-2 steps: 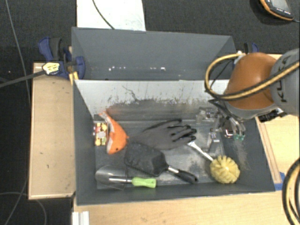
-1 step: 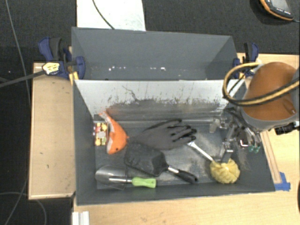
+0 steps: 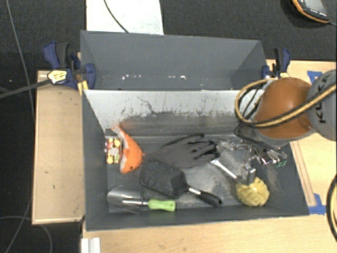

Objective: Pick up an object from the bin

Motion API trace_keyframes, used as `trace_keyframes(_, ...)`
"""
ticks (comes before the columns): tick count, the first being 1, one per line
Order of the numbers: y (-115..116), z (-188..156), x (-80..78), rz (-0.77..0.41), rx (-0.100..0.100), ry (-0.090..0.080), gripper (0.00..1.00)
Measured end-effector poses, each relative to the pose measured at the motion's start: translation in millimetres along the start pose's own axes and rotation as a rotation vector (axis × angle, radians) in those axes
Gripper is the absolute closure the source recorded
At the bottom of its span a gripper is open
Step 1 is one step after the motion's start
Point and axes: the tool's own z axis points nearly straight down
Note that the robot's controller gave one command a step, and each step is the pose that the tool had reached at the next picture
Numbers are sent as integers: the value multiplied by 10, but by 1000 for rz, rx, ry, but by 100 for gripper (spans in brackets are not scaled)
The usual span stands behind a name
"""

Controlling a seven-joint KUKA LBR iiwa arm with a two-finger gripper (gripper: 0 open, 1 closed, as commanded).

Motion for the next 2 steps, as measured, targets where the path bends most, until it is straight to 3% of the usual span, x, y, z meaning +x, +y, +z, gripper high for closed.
trace_keyframes(1,-29,137,461,256,3,-15,0)
trace_keyframes(2,410,217,10,18,1,-5,100)
